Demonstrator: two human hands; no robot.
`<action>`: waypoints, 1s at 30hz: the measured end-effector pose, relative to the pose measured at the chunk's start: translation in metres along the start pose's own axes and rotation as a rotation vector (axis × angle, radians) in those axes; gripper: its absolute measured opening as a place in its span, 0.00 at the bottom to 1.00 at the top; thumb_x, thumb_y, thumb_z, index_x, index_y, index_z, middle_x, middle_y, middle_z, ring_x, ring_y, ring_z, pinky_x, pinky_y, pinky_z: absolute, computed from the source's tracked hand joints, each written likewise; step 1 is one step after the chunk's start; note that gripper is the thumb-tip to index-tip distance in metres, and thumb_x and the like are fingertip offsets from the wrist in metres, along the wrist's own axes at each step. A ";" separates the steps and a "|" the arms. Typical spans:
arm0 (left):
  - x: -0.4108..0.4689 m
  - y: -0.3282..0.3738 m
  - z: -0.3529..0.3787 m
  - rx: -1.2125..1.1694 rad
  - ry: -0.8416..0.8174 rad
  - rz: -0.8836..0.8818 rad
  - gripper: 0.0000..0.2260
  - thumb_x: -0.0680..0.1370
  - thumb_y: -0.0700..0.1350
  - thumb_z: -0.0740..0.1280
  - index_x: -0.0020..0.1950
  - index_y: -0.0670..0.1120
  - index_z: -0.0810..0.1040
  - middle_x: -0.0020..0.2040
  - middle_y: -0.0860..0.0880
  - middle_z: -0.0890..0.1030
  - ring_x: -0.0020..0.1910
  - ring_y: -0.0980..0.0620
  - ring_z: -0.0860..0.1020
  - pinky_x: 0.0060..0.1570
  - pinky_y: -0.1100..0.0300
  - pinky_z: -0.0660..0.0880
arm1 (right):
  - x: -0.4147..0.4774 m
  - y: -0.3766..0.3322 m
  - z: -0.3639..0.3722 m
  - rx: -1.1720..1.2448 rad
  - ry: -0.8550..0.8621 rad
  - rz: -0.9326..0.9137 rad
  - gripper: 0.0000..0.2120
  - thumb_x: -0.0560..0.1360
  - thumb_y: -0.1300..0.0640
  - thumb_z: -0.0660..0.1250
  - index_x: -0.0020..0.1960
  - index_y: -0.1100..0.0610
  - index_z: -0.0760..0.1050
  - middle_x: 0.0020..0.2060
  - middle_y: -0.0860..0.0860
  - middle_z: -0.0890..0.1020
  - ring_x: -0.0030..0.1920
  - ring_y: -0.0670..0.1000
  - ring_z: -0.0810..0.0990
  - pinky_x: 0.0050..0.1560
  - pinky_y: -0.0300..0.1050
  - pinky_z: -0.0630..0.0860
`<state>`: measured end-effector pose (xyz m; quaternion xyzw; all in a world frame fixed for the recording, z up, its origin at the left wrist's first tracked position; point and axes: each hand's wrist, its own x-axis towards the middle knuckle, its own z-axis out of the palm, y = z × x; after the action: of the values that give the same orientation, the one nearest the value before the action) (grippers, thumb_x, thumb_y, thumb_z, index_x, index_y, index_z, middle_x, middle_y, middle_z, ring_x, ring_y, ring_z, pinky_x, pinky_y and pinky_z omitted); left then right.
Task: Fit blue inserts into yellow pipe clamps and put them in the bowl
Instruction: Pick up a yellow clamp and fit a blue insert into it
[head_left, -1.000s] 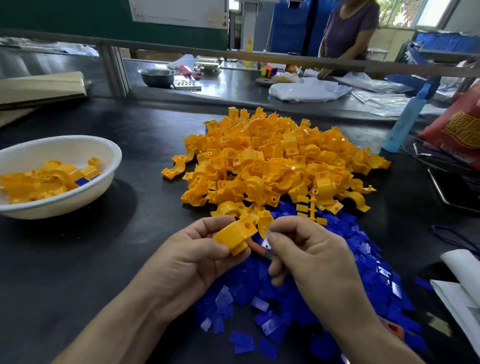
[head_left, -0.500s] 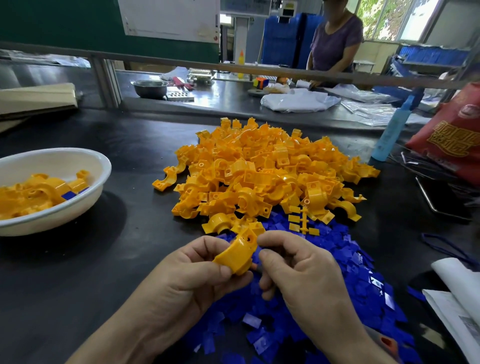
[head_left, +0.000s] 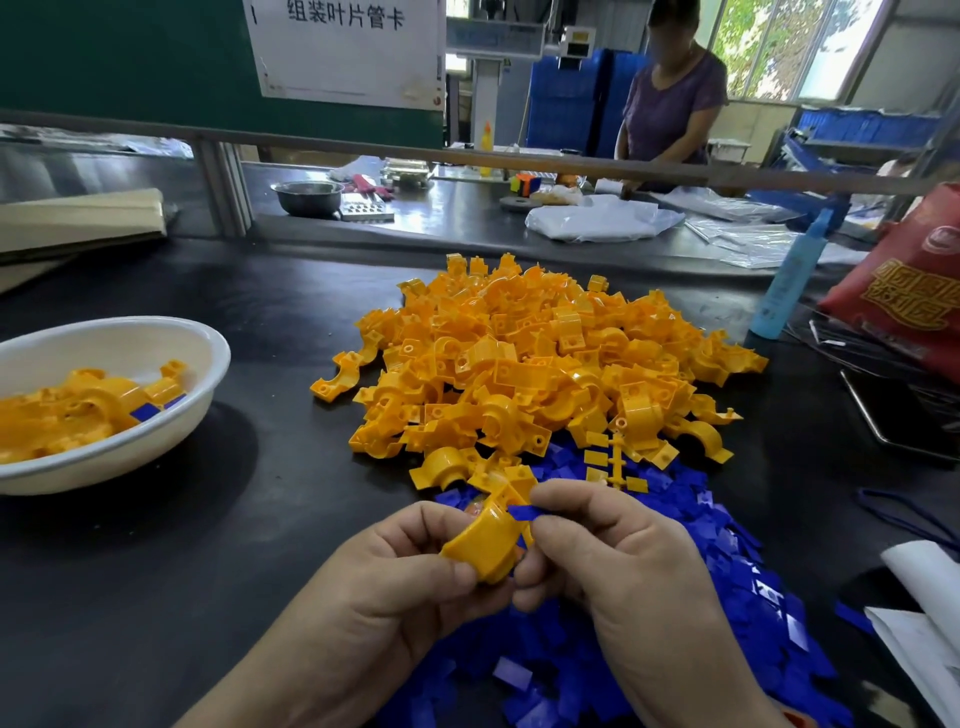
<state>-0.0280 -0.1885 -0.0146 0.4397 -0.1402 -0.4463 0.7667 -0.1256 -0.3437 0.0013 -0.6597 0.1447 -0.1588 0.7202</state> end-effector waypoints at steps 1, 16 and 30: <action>0.000 0.000 0.000 -0.002 -0.002 -0.001 0.11 0.61 0.28 0.72 0.41 0.37 0.83 0.51 0.28 0.80 0.48 0.33 0.82 0.46 0.45 0.82 | 0.000 0.000 0.000 -0.022 0.000 0.004 0.09 0.73 0.62 0.67 0.52 0.53 0.79 0.33 0.61 0.83 0.32 0.59 0.83 0.34 0.44 0.80; 0.001 -0.002 0.006 0.022 -0.092 0.036 0.12 0.58 0.26 0.74 0.38 0.37 0.83 0.45 0.31 0.81 0.44 0.35 0.83 0.40 0.48 0.82 | 0.003 0.005 0.001 -0.334 0.060 -0.084 0.05 0.75 0.52 0.65 0.44 0.43 0.77 0.39 0.43 0.82 0.39 0.44 0.81 0.35 0.34 0.77; 0.006 -0.005 -0.006 0.444 0.111 0.104 0.19 0.63 0.55 0.77 0.53 0.55 0.84 0.51 0.42 0.84 0.48 0.43 0.83 0.47 0.50 0.78 | 0.004 0.005 0.001 -0.426 -0.059 -0.113 0.16 0.73 0.56 0.70 0.45 0.32 0.77 0.44 0.35 0.81 0.45 0.41 0.81 0.42 0.36 0.79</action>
<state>-0.0236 -0.1908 -0.0233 0.6138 -0.2151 -0.3394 0.6796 -0.1214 -0.3444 -0.0038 -0.8083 0.1166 -0.1451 0.5586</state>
